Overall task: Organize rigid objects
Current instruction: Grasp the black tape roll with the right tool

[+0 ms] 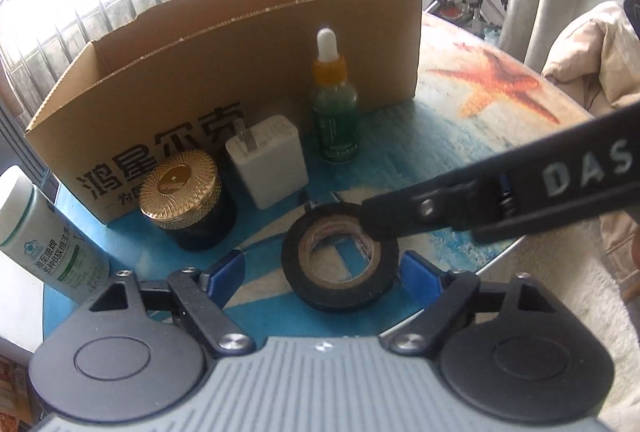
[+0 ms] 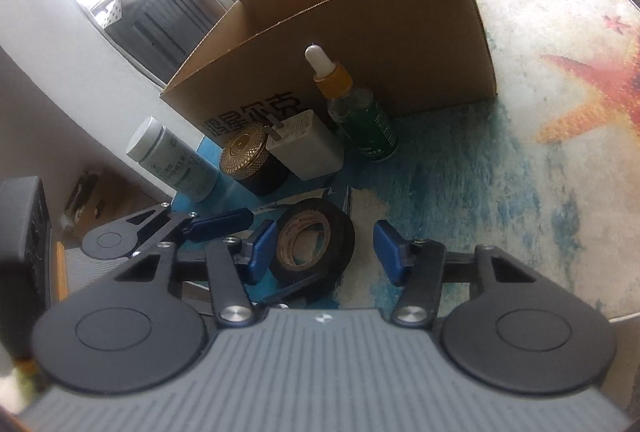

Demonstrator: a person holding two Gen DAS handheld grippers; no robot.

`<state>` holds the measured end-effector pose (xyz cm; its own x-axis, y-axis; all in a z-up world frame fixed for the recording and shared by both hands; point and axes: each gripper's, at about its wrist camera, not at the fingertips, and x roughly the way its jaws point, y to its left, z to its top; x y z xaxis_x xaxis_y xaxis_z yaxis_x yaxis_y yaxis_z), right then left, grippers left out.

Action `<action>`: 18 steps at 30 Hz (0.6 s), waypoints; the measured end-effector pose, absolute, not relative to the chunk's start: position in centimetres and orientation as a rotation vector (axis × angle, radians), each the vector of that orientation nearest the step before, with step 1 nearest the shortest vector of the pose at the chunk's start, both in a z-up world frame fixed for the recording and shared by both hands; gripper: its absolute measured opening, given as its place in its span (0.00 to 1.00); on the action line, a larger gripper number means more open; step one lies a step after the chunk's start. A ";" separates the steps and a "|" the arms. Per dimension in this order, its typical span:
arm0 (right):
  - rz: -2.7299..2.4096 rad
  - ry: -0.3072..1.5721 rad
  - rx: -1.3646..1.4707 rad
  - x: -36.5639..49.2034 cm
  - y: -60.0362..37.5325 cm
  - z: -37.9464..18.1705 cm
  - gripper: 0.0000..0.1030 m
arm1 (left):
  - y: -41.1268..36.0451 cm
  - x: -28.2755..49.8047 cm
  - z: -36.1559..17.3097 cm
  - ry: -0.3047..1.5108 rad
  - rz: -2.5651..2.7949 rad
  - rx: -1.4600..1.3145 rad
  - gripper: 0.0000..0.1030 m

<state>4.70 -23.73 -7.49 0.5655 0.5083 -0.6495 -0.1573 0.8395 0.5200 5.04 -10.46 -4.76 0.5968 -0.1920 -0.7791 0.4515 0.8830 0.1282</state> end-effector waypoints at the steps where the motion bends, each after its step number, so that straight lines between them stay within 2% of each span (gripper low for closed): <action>1: 0.401 0.893 0.425 4.8 -23.5 -7.6 0.45 | -10.5 5.0 -4.8 0.858 -0.383 0.332 0.82; 4: 0.399 0.908 0.411 5.2 -23.2 -8.1 0.36 | -10.3 5.0 -5.0 0.869 -0.389 0.327 0.79; 14: 0.401 0.923 0.379 5.9 -22.4 -8.6 0.32 | -10.6 5.5 -5.1 0.881 -0.412 0.299 0.70; 18: 0.395 0.925 0.364 6.1 -22.1 -8.7 0.25 | -10.7 5.8 -5.1 0.889 -0.418 0.278 0.66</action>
